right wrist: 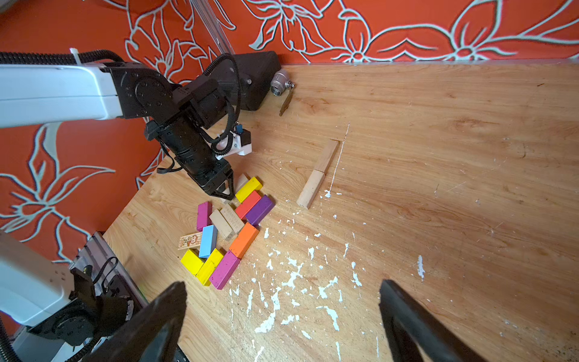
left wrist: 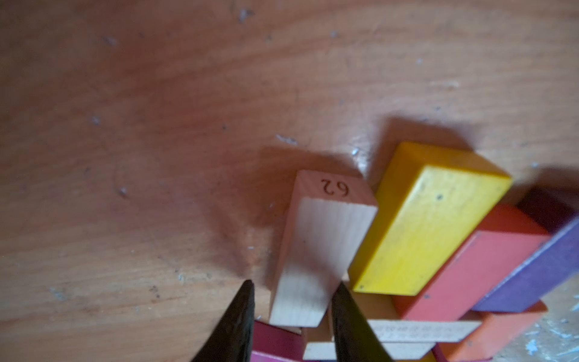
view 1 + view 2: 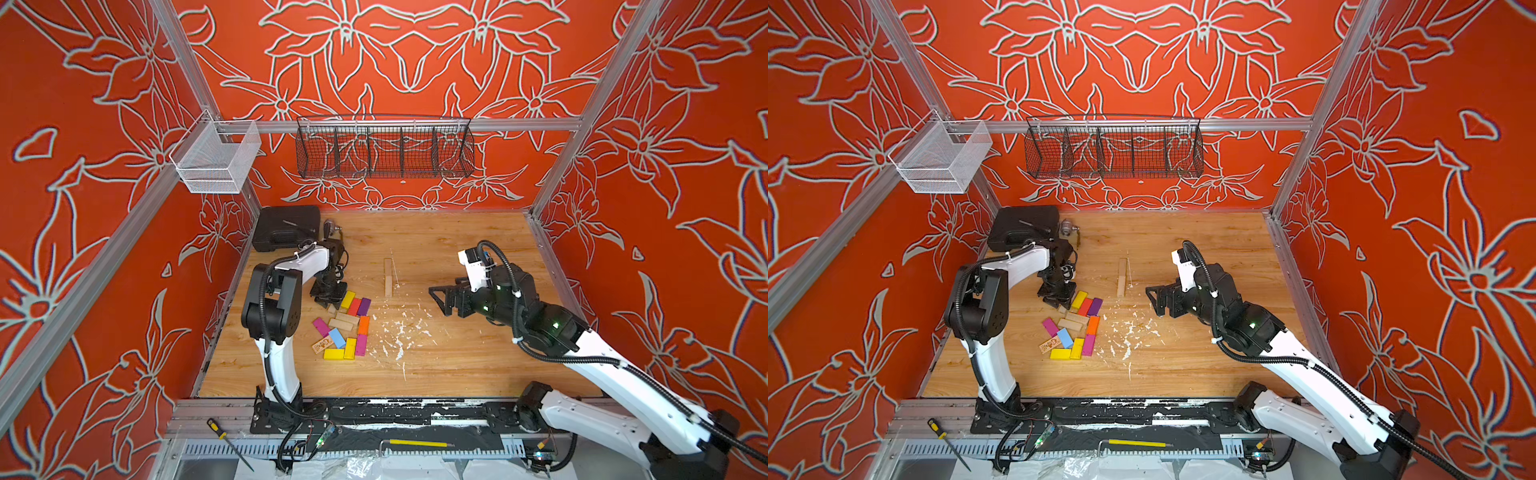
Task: Assemble the letter k with building blocks
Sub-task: Pick up the building block from the center of the board.
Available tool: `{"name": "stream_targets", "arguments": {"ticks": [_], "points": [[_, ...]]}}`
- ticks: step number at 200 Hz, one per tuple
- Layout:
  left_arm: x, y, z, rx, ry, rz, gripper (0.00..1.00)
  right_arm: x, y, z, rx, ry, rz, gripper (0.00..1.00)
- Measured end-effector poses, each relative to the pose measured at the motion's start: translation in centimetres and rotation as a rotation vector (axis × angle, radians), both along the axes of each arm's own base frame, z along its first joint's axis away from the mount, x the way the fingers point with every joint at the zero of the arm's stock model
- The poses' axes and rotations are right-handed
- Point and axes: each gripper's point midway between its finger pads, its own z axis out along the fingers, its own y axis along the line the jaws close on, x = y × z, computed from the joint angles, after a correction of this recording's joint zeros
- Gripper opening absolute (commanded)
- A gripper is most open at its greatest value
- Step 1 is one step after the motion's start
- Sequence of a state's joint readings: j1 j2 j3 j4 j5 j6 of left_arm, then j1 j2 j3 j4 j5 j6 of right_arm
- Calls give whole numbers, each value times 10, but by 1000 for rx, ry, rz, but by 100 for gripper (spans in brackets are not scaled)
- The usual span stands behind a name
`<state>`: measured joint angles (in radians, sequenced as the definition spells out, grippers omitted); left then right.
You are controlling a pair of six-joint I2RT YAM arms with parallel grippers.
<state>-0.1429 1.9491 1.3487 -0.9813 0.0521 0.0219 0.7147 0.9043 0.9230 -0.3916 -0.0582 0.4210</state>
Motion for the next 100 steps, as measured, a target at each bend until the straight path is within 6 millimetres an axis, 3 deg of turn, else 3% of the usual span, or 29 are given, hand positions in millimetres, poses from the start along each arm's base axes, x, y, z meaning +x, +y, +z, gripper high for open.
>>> {"name": "stream_targets", "arguments": {"ticks": [100], "points": [[1, -2, -4, -7, 19, 37, 21, -1, -3, -6, -4, 9, -11, 98]]}}
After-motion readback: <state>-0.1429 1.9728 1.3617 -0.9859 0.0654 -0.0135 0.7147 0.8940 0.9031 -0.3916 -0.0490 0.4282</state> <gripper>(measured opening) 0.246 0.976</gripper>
